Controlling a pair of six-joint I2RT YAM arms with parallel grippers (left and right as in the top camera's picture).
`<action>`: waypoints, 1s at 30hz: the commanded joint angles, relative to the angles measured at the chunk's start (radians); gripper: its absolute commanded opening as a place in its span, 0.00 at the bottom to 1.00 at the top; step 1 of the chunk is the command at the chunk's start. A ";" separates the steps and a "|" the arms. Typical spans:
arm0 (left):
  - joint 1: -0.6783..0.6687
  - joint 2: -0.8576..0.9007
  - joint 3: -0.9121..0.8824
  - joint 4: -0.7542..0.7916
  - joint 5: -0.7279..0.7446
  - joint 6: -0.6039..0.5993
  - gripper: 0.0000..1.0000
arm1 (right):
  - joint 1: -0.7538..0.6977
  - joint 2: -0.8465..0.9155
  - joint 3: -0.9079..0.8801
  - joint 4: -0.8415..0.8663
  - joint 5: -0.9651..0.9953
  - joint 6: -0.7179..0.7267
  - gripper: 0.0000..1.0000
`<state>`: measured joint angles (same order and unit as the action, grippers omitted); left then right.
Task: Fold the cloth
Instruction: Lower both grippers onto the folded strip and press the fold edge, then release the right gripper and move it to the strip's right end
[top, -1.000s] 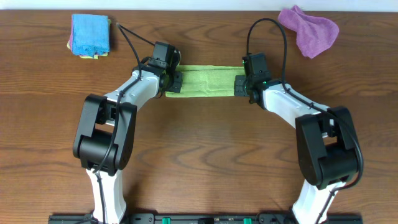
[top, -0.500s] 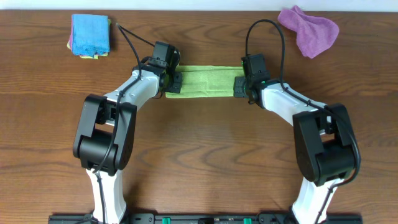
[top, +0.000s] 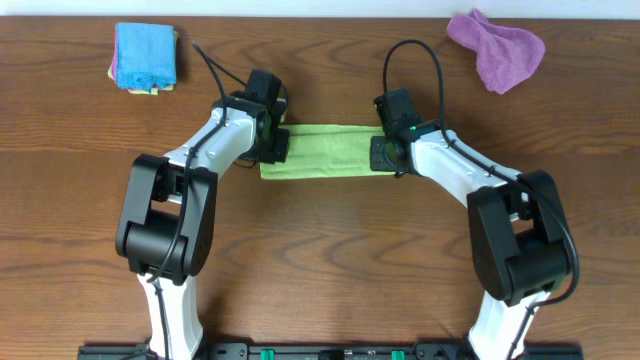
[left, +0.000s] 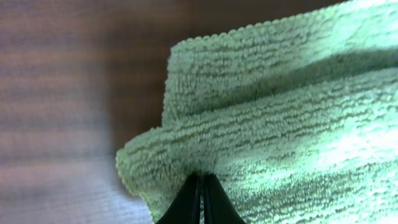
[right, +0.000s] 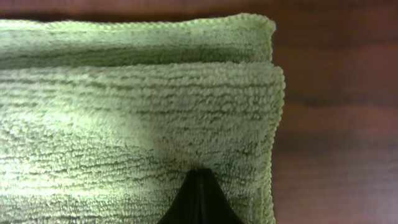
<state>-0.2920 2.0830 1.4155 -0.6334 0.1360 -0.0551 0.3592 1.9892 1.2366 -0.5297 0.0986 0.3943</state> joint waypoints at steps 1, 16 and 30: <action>-0.002 0.040 -0.038 -0.080 -0.009 0.003 0.06 | 0.031 0.064 -0.060 -0.079 -0.047 0.032 0.01; -0.002 0.035 -0.038 -0.112 -0.013 0.003 0.06 | 0.053 -0.066 -0.060 -0.142 -0.041 0.079 0.01; -0.002 0.035 -0.038 -0.069 -0.013 0.003 0.06 | -0.158 -0.488 -0.072 -0.249 -0.230 -0.071 0.58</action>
<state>-0.2928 2.0754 1.4124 -0.7300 0.1497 -0.0547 0.2855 1.5082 1.1759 -0.7692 0.0177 0.3950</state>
